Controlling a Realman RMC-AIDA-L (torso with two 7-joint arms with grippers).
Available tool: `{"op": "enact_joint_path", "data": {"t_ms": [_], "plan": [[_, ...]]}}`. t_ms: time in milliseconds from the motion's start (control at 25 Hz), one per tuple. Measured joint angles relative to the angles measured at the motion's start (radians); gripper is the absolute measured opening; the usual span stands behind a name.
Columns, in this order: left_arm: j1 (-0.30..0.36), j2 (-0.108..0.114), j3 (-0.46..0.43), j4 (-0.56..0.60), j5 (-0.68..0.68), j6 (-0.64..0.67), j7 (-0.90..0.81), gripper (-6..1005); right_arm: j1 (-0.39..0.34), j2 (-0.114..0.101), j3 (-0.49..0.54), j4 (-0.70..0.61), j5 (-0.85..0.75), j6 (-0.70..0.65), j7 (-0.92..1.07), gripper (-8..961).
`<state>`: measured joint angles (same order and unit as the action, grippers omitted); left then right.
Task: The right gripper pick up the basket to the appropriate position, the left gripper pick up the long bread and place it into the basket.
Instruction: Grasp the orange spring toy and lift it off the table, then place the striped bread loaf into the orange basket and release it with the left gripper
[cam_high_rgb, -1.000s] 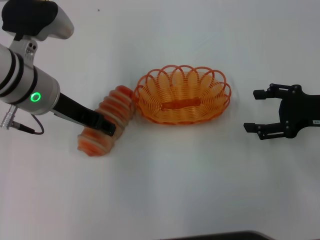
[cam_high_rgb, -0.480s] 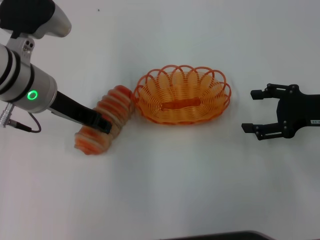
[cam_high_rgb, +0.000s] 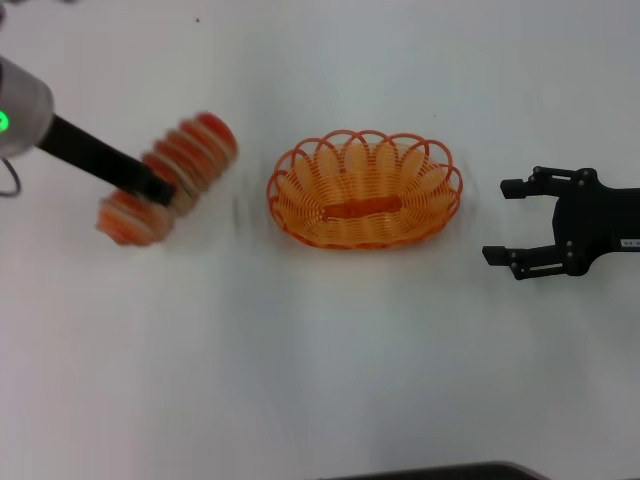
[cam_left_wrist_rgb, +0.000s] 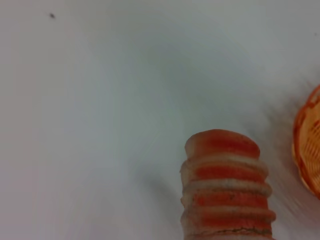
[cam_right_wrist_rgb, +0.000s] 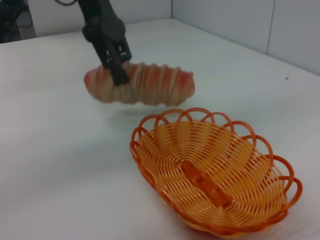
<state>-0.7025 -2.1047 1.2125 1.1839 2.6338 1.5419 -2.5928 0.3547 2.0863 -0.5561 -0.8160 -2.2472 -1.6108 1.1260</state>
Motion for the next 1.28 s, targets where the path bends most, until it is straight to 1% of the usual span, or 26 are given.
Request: {"op": "enact_joint_path", "data": {"t_ms": [80,120,160,200,280,360,400,440,520,720,840,920,1080,1280], "plan": [[-0.022,0.024,-0.016,0.012,0.006,0.002,0.017,460,0.0,0.0,-0.001,0.0,0.0,0.0,0.0,925],[-0.034,0.031,-0.026,0.018,0.006,0.002,0.033,451,0.001,0.0,-0.001,0.0,0.0,0.0,0.0,925],[-0.05,0.035,-0.037,0.025,0.006,0.007,0.059,442,0.001,0.0,-0.001,-0.001,0.0,-0.001,0.0,925],[-0.071,0.035,-0.048,0.032,0.004,0.017,0.095,432,0.001,0.0,-0.001,-0.001,0.0,-0.001,0.0,925],[-0.096,0.024,-0.053,0.043,0.002,0.039,0.158,414,0.002,0.0,-0.001,-0.002,0.0,-0.002,0.0,925],[-0.115,-0.003,-0.052,0.062,0.002,0.059,0.251,397,0.003,0.0,-0.001,-0.003,0.0,-0.002,0.0,925],[-0.122,-0.026,-0.049,0.073,0.003,0.067,0.306,388,0.004,0.0,-0.001,-0.003,0.0,-0.002,0.0,925],[-0.125,-0.043,-0.044,0.081,0.004,0.067,0.34,379,0.004,0.0,-0.001,-0.003,0.0,-0.002,0.0,925],[-0.13,-0.062,-0.012,0.077,-0.014,0.065,0.383,362,0.007,0.0,-0.001,-0.003,0.0,-0.002,0.0,924],[-0.133,-0.065,0.146,0.039,-0.139,0.018,0.401,318,0.013,0.0,-0.001,-0.003,0.0,-0.004,0.0,924],[-0.128,-0.067,0.216,0.034,-0.195,-0.039,0.401,276,0.015,0.0,-0.007,-0.003,0.0,-0.004,0.0,924],[-0.125,-0.068,0.256,0.03,-0.22,-0.088,0.397,276,0.016,0.0,-0.013,-0.002,0.0,-0.005,0.0,924],[-0.125,-0.07,0.307,-0.006,-0.24,-0.176,0.39,275,0.017,0.0,-0.014,-0.002,0.001,-0.005,0.0,925],[-0.123,-0.068,0.337,-0.042,-0.233,-0.265,0.339,275,0.021,0.0,-0.015,0.001,0.002,-0.005,0.0,924]]}}
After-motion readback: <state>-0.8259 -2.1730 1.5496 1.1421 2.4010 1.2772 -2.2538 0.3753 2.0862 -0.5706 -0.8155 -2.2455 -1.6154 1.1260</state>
